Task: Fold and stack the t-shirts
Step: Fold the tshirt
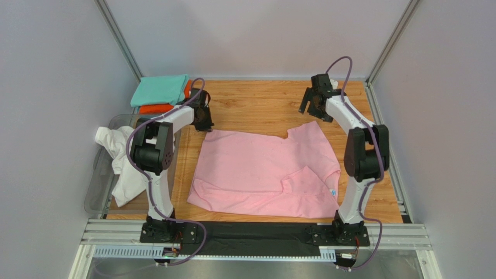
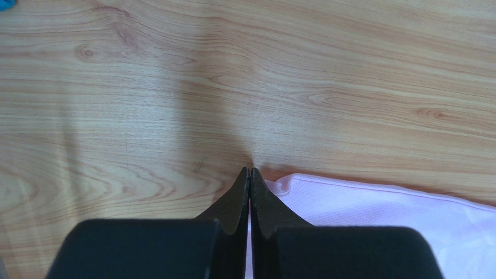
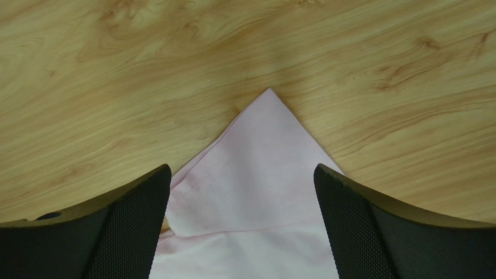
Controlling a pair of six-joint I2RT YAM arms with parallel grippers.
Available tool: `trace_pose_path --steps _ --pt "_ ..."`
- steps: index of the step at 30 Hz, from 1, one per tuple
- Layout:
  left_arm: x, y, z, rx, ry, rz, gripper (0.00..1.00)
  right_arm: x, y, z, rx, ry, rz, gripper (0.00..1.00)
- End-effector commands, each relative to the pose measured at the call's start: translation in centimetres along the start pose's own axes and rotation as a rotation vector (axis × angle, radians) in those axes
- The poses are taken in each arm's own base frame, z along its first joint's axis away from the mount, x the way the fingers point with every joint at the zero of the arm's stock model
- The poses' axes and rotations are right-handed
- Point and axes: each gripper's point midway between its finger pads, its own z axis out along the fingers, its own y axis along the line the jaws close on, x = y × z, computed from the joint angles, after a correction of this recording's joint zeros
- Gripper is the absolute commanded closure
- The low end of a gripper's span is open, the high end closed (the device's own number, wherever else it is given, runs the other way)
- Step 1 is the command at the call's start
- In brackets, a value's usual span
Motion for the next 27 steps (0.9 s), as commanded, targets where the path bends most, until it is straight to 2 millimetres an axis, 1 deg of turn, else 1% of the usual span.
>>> trace_pose_path --steps 1,2,3,4,5,6,8,10,13,15,18,20,21,25,27 --pt "-1.6 -0.3 -1.9 0.020 -0.058 0.031 1.00 -1.7 -0.2 2.8 0.068 0.028 -0.050 0.07" --pt "-1.7 -0.3 -2.0 0.022 -0.063 0.034 1.00 -2.1 0.0 3.5 0.077 0.030 -0.055 0.07" --pt "-1.8 -0.3 -1.9 0.024 -0.067 0.037 1.00 -1.2 -0.3 5.2 0.102 0.066 -0.070 0.08" --pt "-1.7 -0.4 -1.9 0.026 -0.066 0.039 1.00 -2.5 0.1 5.5 0.101 0.042 -0.067 0.08" --pt "-1.9 -0.6 -2.0 0.037 -0.071 0.039 1.00 -2.5 0.2 6.0 0.105 0.044 -0.070 0.09" --pt "-1.8 -0.7 -1.9 0.041 -0.070 0.038 1.00 -1.8 -0.1 7.2 0.121 0.072 -0.076 0.10" --pt "-1.8 -0.9 -1.8 0.057 -0.068 0.034 1.00 -2.5 -0.2 7.8 0.126 0.065 -0.069 0.13" --pt "-1.7 -0.9 -1.8 0.057 -0.067 0.034 1.00 -1.8 -0.6 8.8 0.147 0.083 -0.072 0.16" --pt "-1.8 -0.8 -1.9 0.050 -0.073 0.034 1.00 -0.9 -1.4 9.6 0.170 0.107 -0.066 0.22" --pt "-1.9 -0.8 -2.0 0.051 -0.076 0.034 1.00 0.0 -1.7 10.0 0.176 0.129 -0.070 0.26" --pt "-1.8 -0.7 -2.1 0.047 -0.079 0.034 1.00 1.0 -2.2 10.5 0.188 0.155 -0.066 0.39" --pt "-1.9 -0.7 -2.2 0.045 -0.082 0.034 1.00 1.5 -2.3 10.5 0.185 0.169 -0.067 0.42" --pt "-1.9 -0.7 -2.2 0.046 -0.081 0.034 1.00 2.0 -2.4 10.5 0.187 0.183 -0.067 0.45" --pt "-1.9 -0.8 -2.2 0.050 -0.081 0.032 1.00 2.7 -2.9 10.1 0.201 0.196 -0.063 0.49" --pt "-1.9 -0.8 -2.3 0.052 -0.082 0.031 1.00 2.7 -2.9 9.7 0.200 0.194 -0.059 0.51"
